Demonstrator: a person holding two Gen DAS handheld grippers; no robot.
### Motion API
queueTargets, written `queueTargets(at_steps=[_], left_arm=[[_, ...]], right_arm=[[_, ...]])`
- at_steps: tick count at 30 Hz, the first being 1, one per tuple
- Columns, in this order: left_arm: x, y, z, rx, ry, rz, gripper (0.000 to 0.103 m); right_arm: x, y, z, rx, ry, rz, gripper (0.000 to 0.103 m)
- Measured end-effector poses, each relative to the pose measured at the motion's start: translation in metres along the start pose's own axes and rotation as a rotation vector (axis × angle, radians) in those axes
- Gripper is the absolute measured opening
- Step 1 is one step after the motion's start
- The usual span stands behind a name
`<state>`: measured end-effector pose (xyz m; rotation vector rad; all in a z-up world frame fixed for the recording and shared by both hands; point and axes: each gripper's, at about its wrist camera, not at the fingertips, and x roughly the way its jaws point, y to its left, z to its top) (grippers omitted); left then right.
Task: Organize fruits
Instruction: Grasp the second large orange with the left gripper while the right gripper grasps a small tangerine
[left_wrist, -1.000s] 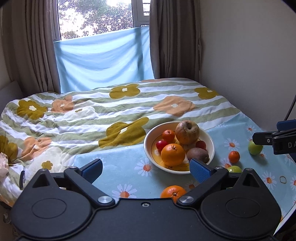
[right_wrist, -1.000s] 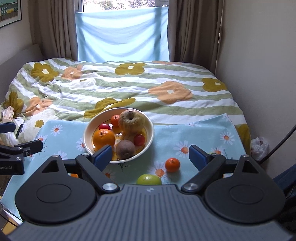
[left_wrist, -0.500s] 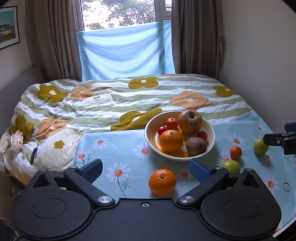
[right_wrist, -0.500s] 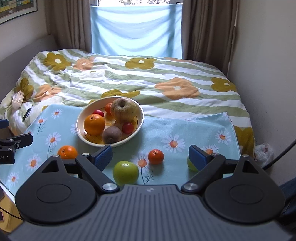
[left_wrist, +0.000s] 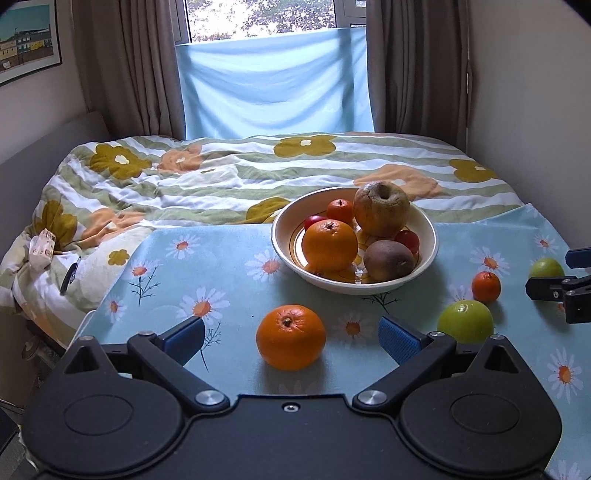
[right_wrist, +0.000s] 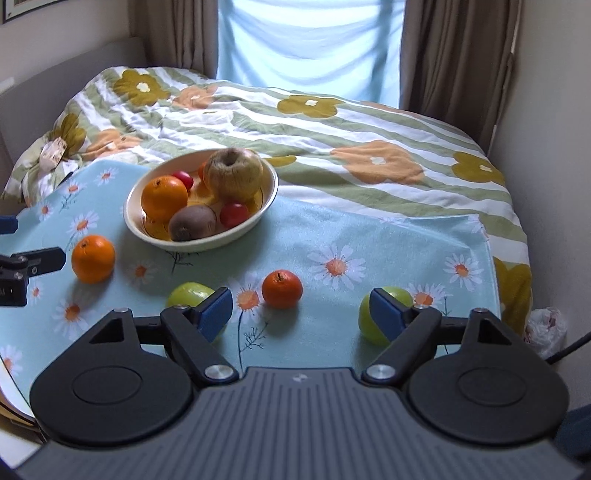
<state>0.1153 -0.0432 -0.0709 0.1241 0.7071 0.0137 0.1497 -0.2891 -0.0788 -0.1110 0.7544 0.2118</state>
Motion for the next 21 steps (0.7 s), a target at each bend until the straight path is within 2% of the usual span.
queueTargets(at_steps=[3, 8, 13, 16, 17, 21], left_arm=[[0.015, -0.004, -0.004, -0.003, 0.013, 0.034, 0.101], [0.035, -0.005, -0.006, -0.031, 0.035, 0.052, 0.099], [0.053, -0.008, -0.007, -0.031, 0.072, 0.061, 0.093], [0.065, -0.008, -0.006, -0.033, 0.097, 0.064, 0.078], [0.068, -0.007, -0.006, -0.038, 0.110, 0.062, 0.065], [0.069, -0.006, -0.007, -0.054, 0.117, 0.055, 0.064]], right_arm=[[0.016, -0.004, -0.005, -0.017, 0.012, 0.027, 0.087], [0.034, -0.007, -0.009, -0.035, 0.017, 0.058, 0.086], [0.048, -0.009, -0.009, -0.040, 0.029, 0.082, 0.082], [0.056, -0.009, -0.008, -0.047, 0.033, 0.098, 0.079], [0.058, -0.008, -0.008, -0.051, 0.035, 0.099, 0.078], [0.066, -0.005, -0.007, -0.061, 0.039, 0.104, 0.076]])
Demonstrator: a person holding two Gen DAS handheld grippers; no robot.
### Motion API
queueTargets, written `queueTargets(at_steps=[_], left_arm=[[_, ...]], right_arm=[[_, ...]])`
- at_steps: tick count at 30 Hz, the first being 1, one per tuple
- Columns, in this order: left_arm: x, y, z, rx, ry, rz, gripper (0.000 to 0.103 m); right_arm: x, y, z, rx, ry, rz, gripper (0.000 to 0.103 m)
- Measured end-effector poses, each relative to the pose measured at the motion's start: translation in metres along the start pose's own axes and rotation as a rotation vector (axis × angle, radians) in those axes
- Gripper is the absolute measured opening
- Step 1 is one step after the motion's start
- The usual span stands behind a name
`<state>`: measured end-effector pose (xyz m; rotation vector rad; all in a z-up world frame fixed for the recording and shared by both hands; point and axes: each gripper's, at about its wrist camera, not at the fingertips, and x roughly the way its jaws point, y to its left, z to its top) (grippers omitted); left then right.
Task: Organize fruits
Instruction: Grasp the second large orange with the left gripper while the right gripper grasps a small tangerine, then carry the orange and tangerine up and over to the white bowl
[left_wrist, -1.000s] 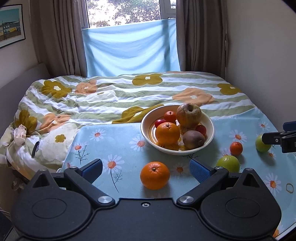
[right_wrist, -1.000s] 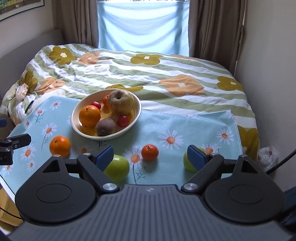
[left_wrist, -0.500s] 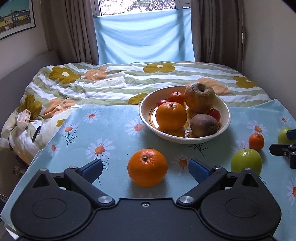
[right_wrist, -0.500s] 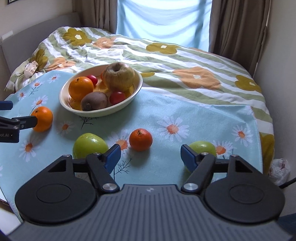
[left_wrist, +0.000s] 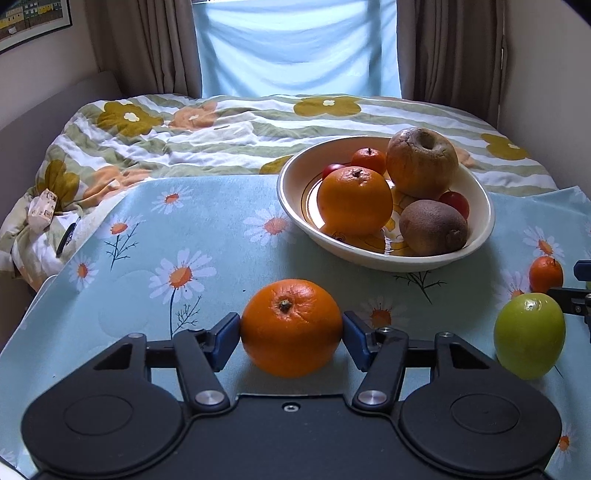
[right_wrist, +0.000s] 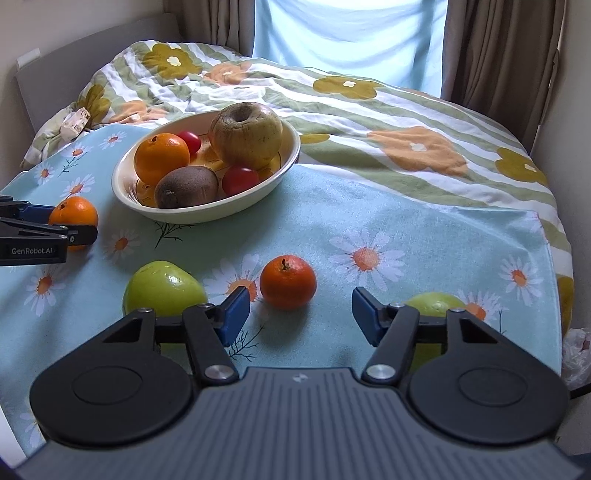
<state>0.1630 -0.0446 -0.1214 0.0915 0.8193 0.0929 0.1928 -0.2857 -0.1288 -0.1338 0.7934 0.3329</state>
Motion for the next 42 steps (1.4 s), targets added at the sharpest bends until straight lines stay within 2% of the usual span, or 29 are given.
queueTargets(at_steps=[12, 16, 30, 42], left_arm=[[-0.009, 0.000, -0.006, 0.017, 0.017, -0.012, 0.063], [-0.012, -0.001, -0.010, 0.023, 0.015, -0.015, 0.063], [-0.036, -0.001, -0.016, 0.012, 0.005, -0.036, 0.063], [-0.108, 0.009, 0.004, 0.021, -0.084, -0.045, 0.063]], right_arm=[[0.014, 0.000, 0.002, 0.012, 0.007, 0.020, 0.066], [0.015, -0.004, 0.003, 0.037, 0.004, 0.039, 0.051], [-0.012, 0.002, 0.013, 0.042, -0.022, 0.007, 0.051], [-0.074, 0.018, 0.037, 0.138, -0.043, -0.001, 0.051]])
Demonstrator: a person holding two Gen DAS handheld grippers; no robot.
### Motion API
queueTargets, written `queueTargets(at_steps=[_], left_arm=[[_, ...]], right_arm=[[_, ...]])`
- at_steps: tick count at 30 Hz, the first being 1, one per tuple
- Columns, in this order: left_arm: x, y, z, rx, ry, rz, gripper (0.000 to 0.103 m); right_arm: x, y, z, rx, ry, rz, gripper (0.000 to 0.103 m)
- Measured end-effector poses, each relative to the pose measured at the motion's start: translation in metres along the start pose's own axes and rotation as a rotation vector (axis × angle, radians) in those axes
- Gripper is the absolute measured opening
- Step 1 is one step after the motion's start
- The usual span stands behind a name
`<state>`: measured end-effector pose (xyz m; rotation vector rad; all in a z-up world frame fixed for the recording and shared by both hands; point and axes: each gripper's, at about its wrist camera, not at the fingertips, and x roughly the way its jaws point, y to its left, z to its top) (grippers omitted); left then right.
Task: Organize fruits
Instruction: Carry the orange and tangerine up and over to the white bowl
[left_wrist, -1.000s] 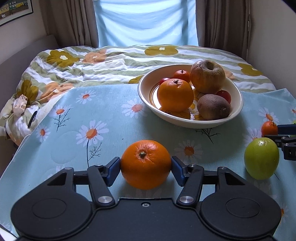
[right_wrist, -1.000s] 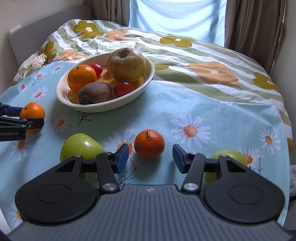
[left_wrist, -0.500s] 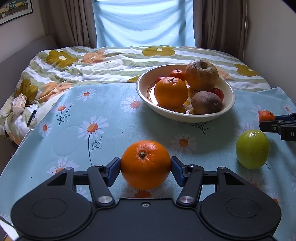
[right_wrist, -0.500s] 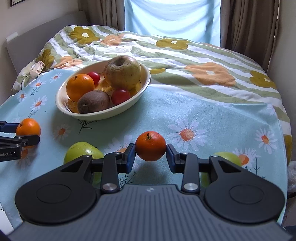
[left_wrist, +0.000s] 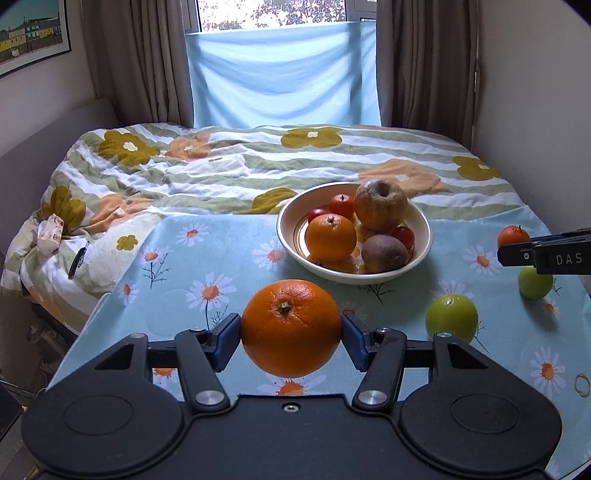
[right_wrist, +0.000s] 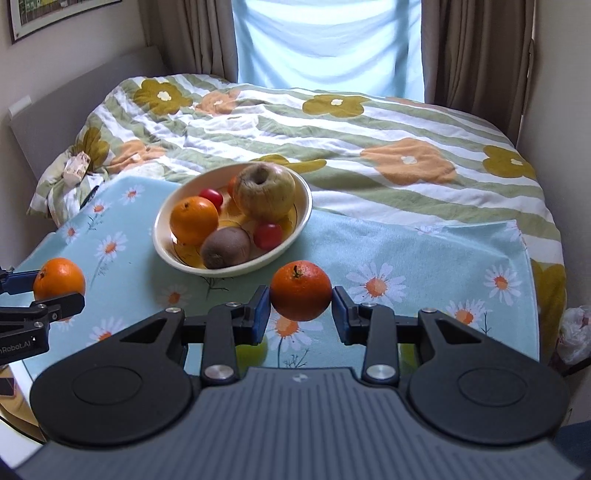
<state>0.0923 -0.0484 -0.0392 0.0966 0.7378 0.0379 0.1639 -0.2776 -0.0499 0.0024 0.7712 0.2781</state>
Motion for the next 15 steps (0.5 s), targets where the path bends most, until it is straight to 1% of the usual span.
queueTargets(at_steps=[3, 8, 12, 15], left_arm=[[-0.016, 0.005, 0.009, -0.004, -0.022, -0.002, 0.063], [-0.035, 0.018, 0.028, -0.014, -0.063, -0.008, 0.063], [-0.039, 0.028, 0.044, 0.001, -0.080, -0.028, 0.063], [-0.036, 0.035, 0.053, 0.018, -0.091, -0.049, 0.063]], right_arm=[[-0.014, 0.004, 0.005, 0.027, 0.001, 0.001, 0.051], [-0.037, 0.018, 0.016, 0.030, -0.026, -0.005, 0.051], [-0.050, 0.030, 0.026, 0.043, -0.052, -0.012, 0.051], [-0.053, 0.039, 0.035, 0.052, -0.065, -0.028, 0.051]])
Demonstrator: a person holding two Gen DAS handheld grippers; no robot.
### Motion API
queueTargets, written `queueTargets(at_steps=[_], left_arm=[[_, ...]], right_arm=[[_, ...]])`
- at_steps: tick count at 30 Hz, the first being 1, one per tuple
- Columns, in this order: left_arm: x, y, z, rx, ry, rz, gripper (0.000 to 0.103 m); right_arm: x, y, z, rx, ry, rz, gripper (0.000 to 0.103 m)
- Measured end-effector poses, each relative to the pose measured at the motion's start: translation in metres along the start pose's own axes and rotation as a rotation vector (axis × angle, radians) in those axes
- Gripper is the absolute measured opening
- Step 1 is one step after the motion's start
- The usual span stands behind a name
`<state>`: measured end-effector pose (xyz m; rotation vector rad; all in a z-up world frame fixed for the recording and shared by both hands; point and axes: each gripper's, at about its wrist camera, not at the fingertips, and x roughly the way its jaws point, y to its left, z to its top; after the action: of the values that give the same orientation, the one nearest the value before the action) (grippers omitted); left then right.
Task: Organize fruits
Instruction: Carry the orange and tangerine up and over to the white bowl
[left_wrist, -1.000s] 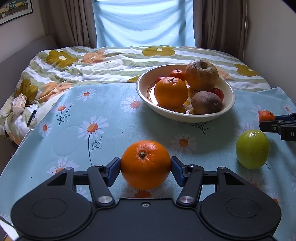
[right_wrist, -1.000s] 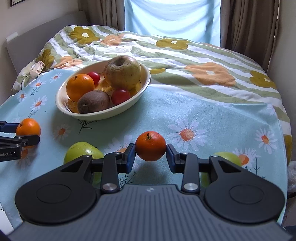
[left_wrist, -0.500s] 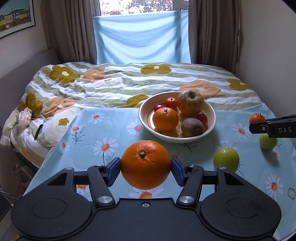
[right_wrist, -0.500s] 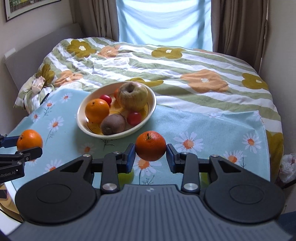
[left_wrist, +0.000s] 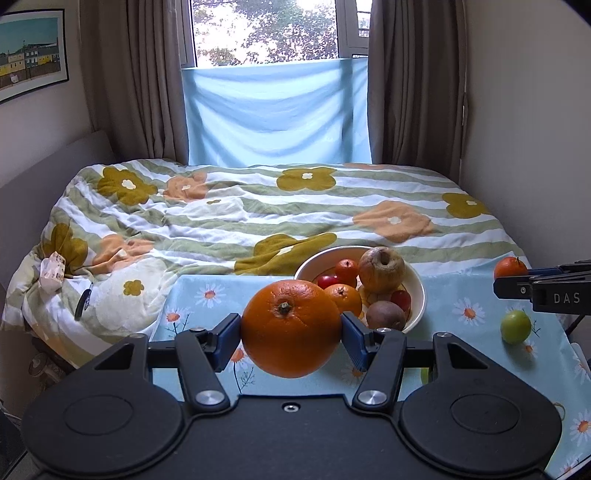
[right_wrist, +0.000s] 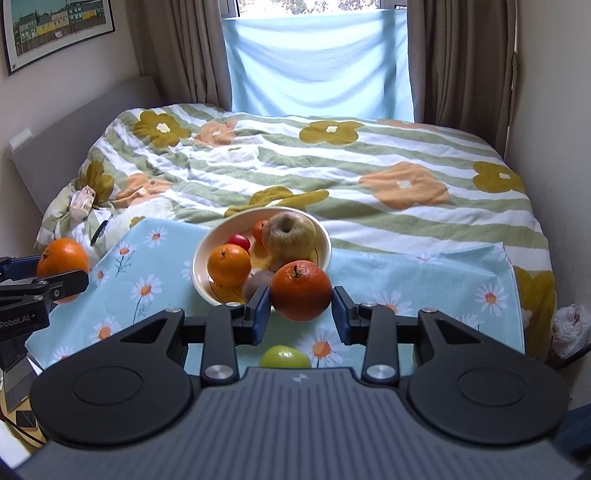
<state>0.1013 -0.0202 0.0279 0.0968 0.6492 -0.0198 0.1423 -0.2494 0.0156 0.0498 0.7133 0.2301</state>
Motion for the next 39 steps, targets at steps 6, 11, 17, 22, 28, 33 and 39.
queueTargets(at_steps=[6, 11, 17, 22, 28, 33, 39], left_arm=[[0.017, 0.018, 0.023, 0.028, -0.010, -0.049, 0.063], [0.038, 0.029, 0.042, 0.053, -0.007, -0.091, 0.063], [0.074, 0.033, 0.063, 0.109, 0.013, -0.157, 0.063], [0.116, 0.035, 0.077, 0.165, 0.039, -0.212, 0.063], [0.164, 0.028, 0.085, 0.214, 0.077, -0.272, 0.063], [0.199, 0.021, 0.086, 0.233, 0.114, -0.304, 0.063], [0.235, 0.010, 0.082, 0.253, 0.157, -0.327, 0.063]], right_arm=[[0.006, 0.017, 0.017, 0.037, -0.008, -0.038, 0.051], [0.021, 0.031, 0.030, 0.061, -0.007, -0.072, 0.051], [0.050, 0.047, 0.046, 0.100, 0.015, -0.110, 0.051], [0.077, 0.053, 0.053, 0.143, 0.034, -0.147, 0.051], [0.109, 0.055, 0.055, 0.191, 0.072, -0.188, 0.051], [0.127, 0.056, 0.054, 0.212, 0.099, -0.220, 0.051], [0.140, 0.053, 0.052, 0.231, 0.122, -0.243, 0.051]])
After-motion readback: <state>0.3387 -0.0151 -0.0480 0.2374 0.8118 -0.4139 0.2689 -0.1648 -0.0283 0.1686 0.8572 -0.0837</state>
